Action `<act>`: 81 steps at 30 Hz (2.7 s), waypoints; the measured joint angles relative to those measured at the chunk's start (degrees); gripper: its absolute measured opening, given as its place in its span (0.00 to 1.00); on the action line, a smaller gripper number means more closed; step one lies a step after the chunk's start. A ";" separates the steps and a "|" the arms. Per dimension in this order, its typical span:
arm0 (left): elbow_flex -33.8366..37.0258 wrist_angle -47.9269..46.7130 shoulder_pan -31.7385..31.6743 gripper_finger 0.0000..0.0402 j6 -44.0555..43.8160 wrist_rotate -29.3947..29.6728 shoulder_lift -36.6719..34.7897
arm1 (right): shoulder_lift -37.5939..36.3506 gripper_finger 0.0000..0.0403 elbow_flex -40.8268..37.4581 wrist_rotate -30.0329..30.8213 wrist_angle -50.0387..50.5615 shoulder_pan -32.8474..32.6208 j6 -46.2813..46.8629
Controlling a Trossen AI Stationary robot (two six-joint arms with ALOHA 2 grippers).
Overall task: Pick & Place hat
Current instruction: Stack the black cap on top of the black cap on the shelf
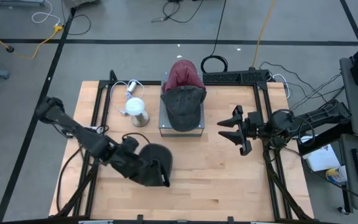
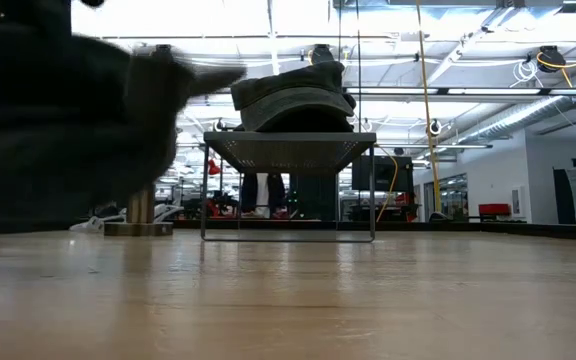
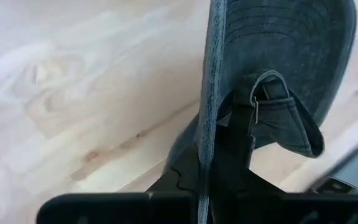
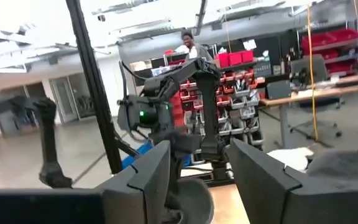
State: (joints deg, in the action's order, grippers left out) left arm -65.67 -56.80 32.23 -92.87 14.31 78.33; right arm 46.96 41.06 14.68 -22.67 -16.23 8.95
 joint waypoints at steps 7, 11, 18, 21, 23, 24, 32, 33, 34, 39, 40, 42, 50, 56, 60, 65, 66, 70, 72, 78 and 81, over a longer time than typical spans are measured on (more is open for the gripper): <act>0.00 -0.02 3.18 0.02 7.34 9.20 -6.40 | -0.04 0.40 0.00 3.04 3.55 -0.01 11.02; 0.00 0.00 4.43 0.02 12.78 15.31 -9.42 | -0.02 0.40 0.00 7.76 5.53 0.00 14.73; -0.02 0.08 6.15 0.02 20.24 22.20 -14.60 | 1.12 0.46 0.00 11.31 0.56 -0.01 7.92; -0.02 1.14 6.76 0.02 24.30 23.48 -16.42 | 2.11 0.53 0.00 13.96 -2.10 0.02 7.32; -0.02 1.91 7.21 0.02 27.03 24.87 -17.86 | 2.75 0.58 0.10 14.03 -3.50 0.02 7.30; -0.02 2.37 7.36 0.02 28.30 25.71 -18.64 | 3.05 0.60 0.51 14.03 -3.55 0.02 7.27; -0.07 7.06 8.05 0.02 40.84 34.99 -25.70 | 9.31 0.69 11.09 16.60 2.32 0.00 -0.33; -0.07 8.19 8.05 0.02 42.66 36.11 -26.46 | 10.38 0.69 13.15 17.23 4.23 0.00 -1.63; -0.07 9.50 8.05 0.02 44.49 37.28 -27.14 | 11.47 0.69 15.35 18.37 6.41 0.00 -2.85; -0.09 18.19 8.02 0.02 56.15 41.17 -28.97 | 16.86 0.69 25.47 23.27 13.12 0.01 -8.25; -0.09 20.24 8.00 0.02 58.61 41.62 -29.04 | 17.82 0.69 27.28 23.98 13.44 0.02 -9.21; -0.09 24.22 7.78 0.02 63.49 42.31 -29.05 | 19.49 0.69 30.69 25.35 13.70 0.02 -10.58; -0.10 36.75 5.34 0.02 76.05 42.93 -28.47 | 22.32 0.69 37.00 25.87 14.16 0.15 -12.64; -0.11 44.44 2.56 0.02 82.83 42.84 -26.94 | 22.32 0.69 37.00 25.81 14.45 0.15 -13.07; -0.11 48.21 0.62 0.02 85.67 41.67 -24.83 | 22.32 0.69 37.00 25.79 14.33 0.06 -13.10; -0.11 51.09 -2.02 0.02 85.10 38.42 -22.76 | 22.53 0.69 37.62 25.79 15.00 -0.37 -10.40; -0.11 51.74 -2.51 0.02 85.06 37.72 -22.41 | 23.03 0.69 38.50 25.81 15.64 -0.37 -10.02; -0.11 53.63 -4.26 0.02 84.95 35.73 -21.66 | 25.76 0.69 44.19 25.79 21.62 -0.35 -10.38; -0.11 54.15 -5.09 0.02 84.87 34.46 -21.47 | 27.23 0.69 47.06 25.78 24.63 -0.35 -10.40; -1.48 54.33 -6.23 0.02 84.96 33.67 -20.58 | 31.84 0.69 54.02 25.64 30.80 -0.35 -9.66; -3.22 54.02 -6.29 0.02 86.42 32.61 -19.54 | 33.50 0.69 56.35 25.24 31.96 -0.35 -9.71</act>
State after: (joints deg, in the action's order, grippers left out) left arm -68.89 -2.78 25.93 -6.45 46.92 58.79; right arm 80.46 97.41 39.92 9.29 -16.58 -0.76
